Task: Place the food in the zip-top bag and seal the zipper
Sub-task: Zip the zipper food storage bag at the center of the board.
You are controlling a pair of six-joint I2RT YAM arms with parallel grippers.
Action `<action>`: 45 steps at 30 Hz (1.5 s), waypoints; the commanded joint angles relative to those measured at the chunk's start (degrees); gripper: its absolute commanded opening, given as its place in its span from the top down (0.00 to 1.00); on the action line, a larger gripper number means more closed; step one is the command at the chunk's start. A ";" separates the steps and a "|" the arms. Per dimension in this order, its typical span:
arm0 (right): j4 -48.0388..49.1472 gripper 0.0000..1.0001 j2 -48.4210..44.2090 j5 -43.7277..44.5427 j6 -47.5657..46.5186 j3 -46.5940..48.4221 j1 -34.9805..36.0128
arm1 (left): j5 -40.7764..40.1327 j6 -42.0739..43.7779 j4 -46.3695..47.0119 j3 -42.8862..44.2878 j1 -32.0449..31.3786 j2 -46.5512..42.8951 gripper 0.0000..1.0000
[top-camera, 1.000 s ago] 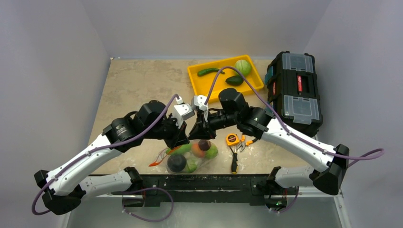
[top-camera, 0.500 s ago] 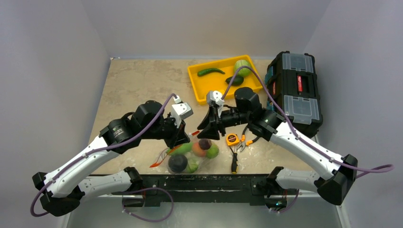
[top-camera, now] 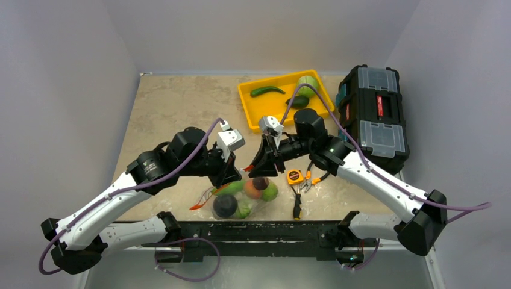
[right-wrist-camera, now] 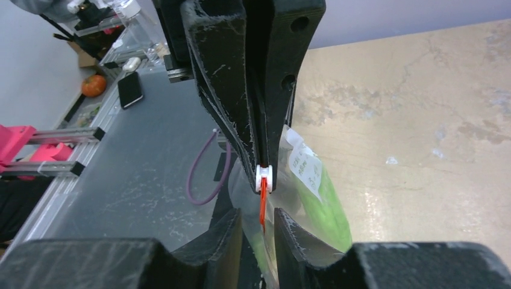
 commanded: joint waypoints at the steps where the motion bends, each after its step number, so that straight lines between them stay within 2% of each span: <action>1: 3.41 0.76 1.04 -3.62 2.13 1.96 0.09 | 1.76 0.47 4.18 1.26 0.05 -0.27 1.00; 4: 3.67 0.77 1.66 -2.74 2.45 2.23 0.12 | 1.86 0.60 4.11 1.48 0.05 0.13 1.00; 10: 3.83 0.86 2.11 -2.86 2.45 2.55 0.13 | 2.33 0.87 3.73 1.70 0.09 0.64 1.00; 12: 3.77 0.98 2.11 -2.91 2.44 2.59 0.13 | 2.40 0.95 3.73 1.71 0.06 0.68 1.00; 13: 3.67 1.00 2.11 -2.90 2.30 2.61 0.17 | 2.39 0.96 3.67 1.75 0.09 0.63 1.00; 18: 3.98 1.00 0.97 -0.13 1.95 1.21 0.18 | 2.61 0.52 2.58 2.63 0.03 1.30 1.00; 20: 5.61 1.00 0.06 1.47 3.52 0.11 0.19 | 2.68 -0.10 2.89 2.65 0.02 1.31 0.86; 24: 6.02 1.00 -0.29 1.76 4.52 -0.15 0.21 | 4.47 -0.93 4.07 2.96 0.11 1.60 0.69; 27: 4.92 1.00 0.37 -0.27 3.52 0.38 0.19 | 4.60 -1.61 4.37 3.48 0.18 2.19 0.65; 30: 4.91 1.00 0.31 -0.06 3.26 0.15 0.20 | 3.71 -2.02 4.66 3.55 0.19 1.77 0.68; 41: 5.35 1.00 -0.88 0.75 3.88 -0.35 0.24 | 1.90 -2.60 4.81 3.72 0.50 1.60 0.91; 45: 5.20 1.00 -0.95 3.56 4.61 -0.43 0.59 | 0.95 -2.91 5.57 3.85 0.53 1.14 0.96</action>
